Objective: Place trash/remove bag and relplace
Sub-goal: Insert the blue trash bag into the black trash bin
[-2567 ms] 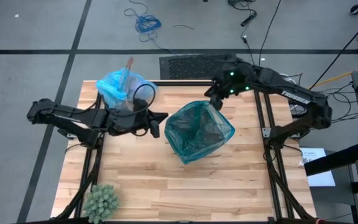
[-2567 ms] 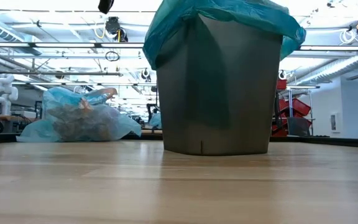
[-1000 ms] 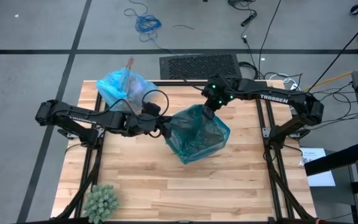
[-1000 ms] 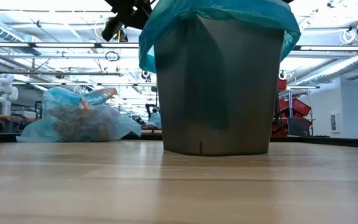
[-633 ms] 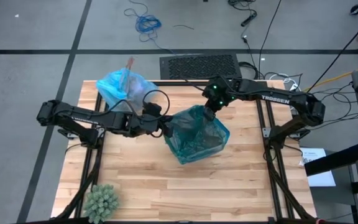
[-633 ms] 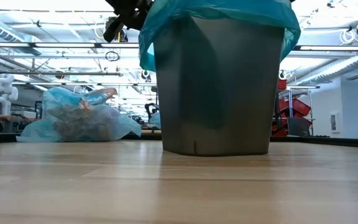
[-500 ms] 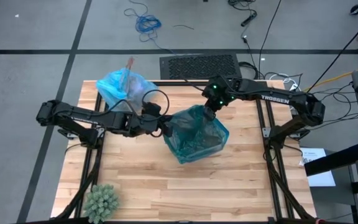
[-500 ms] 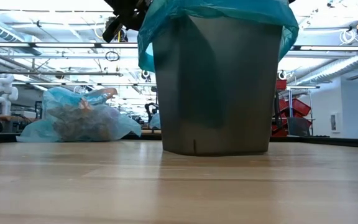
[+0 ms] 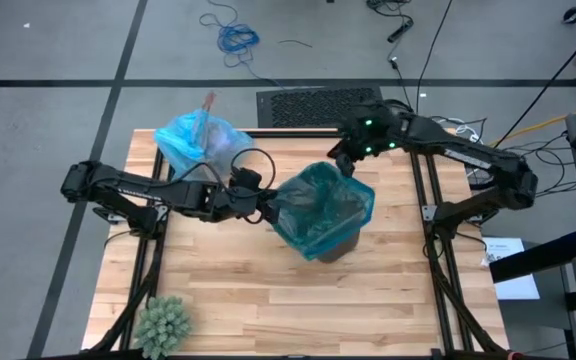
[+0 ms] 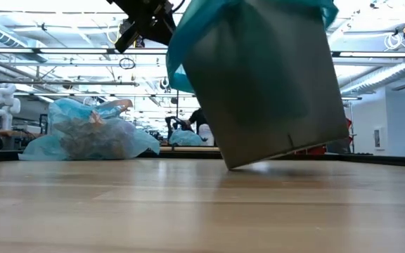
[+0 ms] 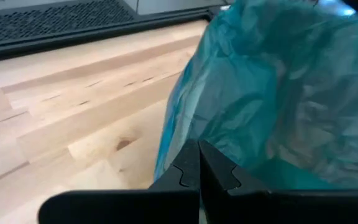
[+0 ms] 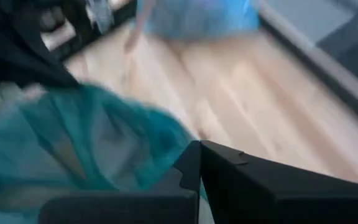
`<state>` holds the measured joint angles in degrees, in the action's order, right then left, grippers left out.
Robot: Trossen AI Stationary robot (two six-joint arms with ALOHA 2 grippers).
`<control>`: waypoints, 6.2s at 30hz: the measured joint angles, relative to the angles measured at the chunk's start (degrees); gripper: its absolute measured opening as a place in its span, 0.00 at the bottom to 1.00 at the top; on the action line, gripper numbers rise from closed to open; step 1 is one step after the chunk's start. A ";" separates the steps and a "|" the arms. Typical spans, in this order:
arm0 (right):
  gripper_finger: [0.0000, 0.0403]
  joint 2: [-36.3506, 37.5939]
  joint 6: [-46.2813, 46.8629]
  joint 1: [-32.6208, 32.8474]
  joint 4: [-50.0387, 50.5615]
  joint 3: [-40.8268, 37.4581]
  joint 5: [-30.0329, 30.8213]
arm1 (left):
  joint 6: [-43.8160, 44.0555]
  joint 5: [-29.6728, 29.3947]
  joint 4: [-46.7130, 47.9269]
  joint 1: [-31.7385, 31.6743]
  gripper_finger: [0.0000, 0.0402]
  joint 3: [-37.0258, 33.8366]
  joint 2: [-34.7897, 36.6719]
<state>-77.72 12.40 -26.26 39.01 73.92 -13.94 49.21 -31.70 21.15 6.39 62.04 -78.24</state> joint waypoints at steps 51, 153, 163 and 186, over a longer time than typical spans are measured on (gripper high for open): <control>0.00 14.61 23.46 6.12 14.38 -13.26 5.81 | -9.66 7.87 -9.19 -2.02 0.00 0.28 5.31; 0.00 14.02 35.33 16.98 13.01 -10.64 3.02 | -7.76 5.22 2.29 -1.01 0.00 0.24 13.20; 0.00 12.67 39.88 20.58 10.24 -21.62 0.15 | -7.56 5.29 2.18 -1.01 0.00 0.24 13.20; 0.00 -7.11 5.80 26.52 21.93 20.54 6.61 | -8.90 2.14 2.30 0.87 0.00 0.20 17.45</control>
<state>-84.83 18.20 0.26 60.93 94.46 -7.33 40.31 -29.57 23.45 7.27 62.24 -60.79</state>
